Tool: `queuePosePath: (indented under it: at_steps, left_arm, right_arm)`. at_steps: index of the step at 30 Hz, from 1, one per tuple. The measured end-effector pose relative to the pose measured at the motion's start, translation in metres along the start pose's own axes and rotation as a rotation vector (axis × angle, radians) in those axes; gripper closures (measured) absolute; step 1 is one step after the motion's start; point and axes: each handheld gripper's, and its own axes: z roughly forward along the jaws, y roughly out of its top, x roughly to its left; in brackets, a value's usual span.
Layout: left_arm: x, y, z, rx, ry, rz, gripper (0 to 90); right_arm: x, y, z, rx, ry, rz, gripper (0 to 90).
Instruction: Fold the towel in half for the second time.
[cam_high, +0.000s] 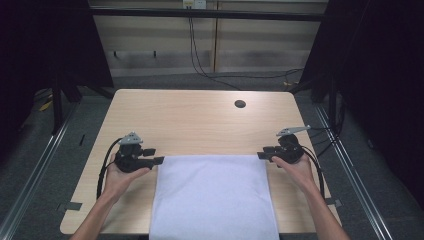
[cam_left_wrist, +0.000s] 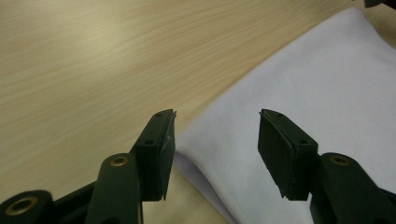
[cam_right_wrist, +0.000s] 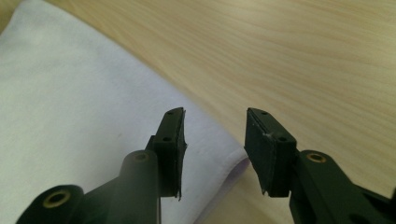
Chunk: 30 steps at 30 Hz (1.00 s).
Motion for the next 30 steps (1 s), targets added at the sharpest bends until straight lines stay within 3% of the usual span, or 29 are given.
queuePosePath:
  at_steps: [3, 6, 8, 11, 12, 17, 20, 25, 30]
  left_arm:
    - [0.009, 0.002, 0.011, 0.002, -0.008, -0.034, 44.5]
    - [0.012, -0.003, 0.016, 0.020, -0.015, -0.032, 45.3]
    - [0.015, -0.006, 0.016, 0.031, -0.009, -0.039, 44.6]
    - [0.019, -0.010, 0.015, 0.039, -0.015, -0.049, 43.3]
    - [0.022, -0.015, 0.015, 0.051, 0.011, -0.054, 42.7]
    - [0.031, -0.022, 0.018, 0.073, 0.002, -0.074, 40.5]
    - [0.033, -0.024, 0.020, 0.074, 0.001, -0.080, 36.9]
    - [0.029, -0.023, 0.028, 0.080, -0.024, -0.038, 37.1]
    - [0.021, -0.019, 0.039, 0.082, -0.010, 0.005, 41.6]
  right_arm:
    - [-0.011, -0.005, 0.006, 0.008, 0.000, 0.017, 56.9]
    - [-0.015, -0.008, 0.011, 0.015, 0.015, 0.011, 55.5]
    - [-0.014, -0.010, 0.014, 0.015, 0.033, 0.011, 55.8]
    - [-0.012, -0.011, 0.021, 0.044, 0.023, -0.011, 56.0]
    - [-0.009, -0.012, 0.027, 0.073, 0.011, -0.027, 57.1]
    - [-0.006, -0.013, 0.029, 0.082, -0.017, -0.056, 57.5]
    - [-0.003, -0.013, 0.030, 0.077, -0.027, -0.073, 69.5]
    - [-0.002, -0.013, 0.031, 0.085, -0.005, -0.070, 80.9]
    - [-0.003, -0.014, 0.031, 0.083, 0.013, -0.050, 82.7]
